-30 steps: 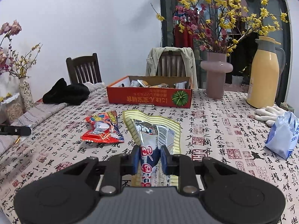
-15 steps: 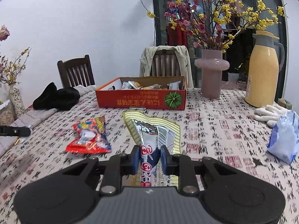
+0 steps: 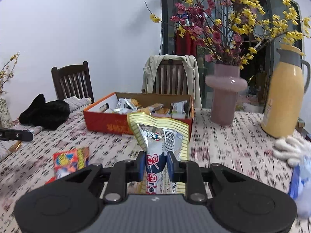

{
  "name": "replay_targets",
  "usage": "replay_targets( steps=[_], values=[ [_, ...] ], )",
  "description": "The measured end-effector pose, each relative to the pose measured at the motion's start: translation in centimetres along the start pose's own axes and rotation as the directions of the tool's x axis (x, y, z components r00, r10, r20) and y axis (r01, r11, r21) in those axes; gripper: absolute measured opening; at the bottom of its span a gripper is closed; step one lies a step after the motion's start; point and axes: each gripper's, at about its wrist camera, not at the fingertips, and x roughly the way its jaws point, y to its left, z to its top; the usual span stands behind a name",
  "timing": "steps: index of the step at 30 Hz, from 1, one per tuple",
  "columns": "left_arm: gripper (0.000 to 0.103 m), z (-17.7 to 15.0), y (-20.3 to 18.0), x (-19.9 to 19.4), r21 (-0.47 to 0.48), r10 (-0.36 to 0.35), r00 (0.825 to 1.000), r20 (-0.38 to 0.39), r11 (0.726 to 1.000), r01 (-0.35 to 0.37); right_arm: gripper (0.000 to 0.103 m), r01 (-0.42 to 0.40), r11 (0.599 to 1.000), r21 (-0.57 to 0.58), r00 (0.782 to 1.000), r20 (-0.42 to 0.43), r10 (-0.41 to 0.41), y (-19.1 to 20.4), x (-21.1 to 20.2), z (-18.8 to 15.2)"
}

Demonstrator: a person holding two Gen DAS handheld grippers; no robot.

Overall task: Organize snacks
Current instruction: 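Carry the bar packet in the right gripper into the box while the left gripper carries the cracker packet, then open the right gripper inside the box while the left gripper releases the cracker packet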

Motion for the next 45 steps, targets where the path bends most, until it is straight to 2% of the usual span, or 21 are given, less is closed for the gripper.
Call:
replay_targets(
  steps=[9,13,17,20,24,29,31,32,33,36,45],
  values=[
    [0.047,7.0,-1.8,7.4,0.07,0.0,0.996,0.093,0.998,-0.007,0.022,0.011,0.998,-0.065,0.995,0.097,-0.004,-1.1,6.1,6.8],
    [0.047,10.5,-2.2,12.0,0.082,0.001,0.994,0.105,0.997,-0.01,0.022,0.016,0.997,-0.074,0.992,0.125,-0.006,-1.8,9.9,10.4],
    [0.047,13.3,-2.0,17.0,0.076,0.024,0.996,0.086,0.997,-0.03,0.022,0.015,0.999,-0.051,0.992,0.129,-0.008,-2.7,14.4,13.5],
    [0.047,14.7,-1.4,21.0,0.078,0.059,0.997,0.051,0.995,-0.063,0.022,0.005,1.0,-0.023,0.995,0.096,-0.003,-3.4,18.2,15.1],
    [0.047,15.4,-0.2,25.7,0.041,0.108,0.994,-0.025,0.993,-0.106,0.022,0.049,0.998,-0.036,0.999,-0.009,-0.05,-3.4,23.8,15.5],
    [0.051,15.2,0.2,30.0,0.028,0.159,0.981,-0.109,0.987,-0.157,0.022,0.139,0.988,-0.064,0.977,-0.153,-0.148,-3.8,29.8,14.0],
    [0.067,14.9,0.3,30.3,0.017,0.158,0.981,-0.113,0.987,-0.157,0.022,0.152,0.986,-0.075,0.965,-0.202,-0.164,-3.8,30.8,12.7],
    [0.071,14.8,0.4,30.0,0.018,0.142,0.984,-0.111,0.99,-0.141,0.026,0.153,0.985,-0.08,0.963,-0.212,-0.167,-3.7,31.0,12.2],
    [0.073,14.7,0.3,29.7,0.02,0.129,0.986,-0.102,0.992,-0.127,0.035,0.151,0.985,-0.08,0.964,-0.21,-0.165,-3.7,31.1,11.9],
    [0.073,14.8,0.0,28.8,0.042,0.123,0.988,-0.097,0.992,-0.119,0.044,0.153,0.985,-0.082,0.965,-0.201,-0.167,-3.5,30.6,11.5],
    [0.081,16.0,-1.4,23.5,0.085,0.103,0.993,-0.065,0.992,-0.097,0.049,0.134,0.987,-0.092,0.978,-0.146,-0.147,-3.2,25.8,14.0]
  ],
)
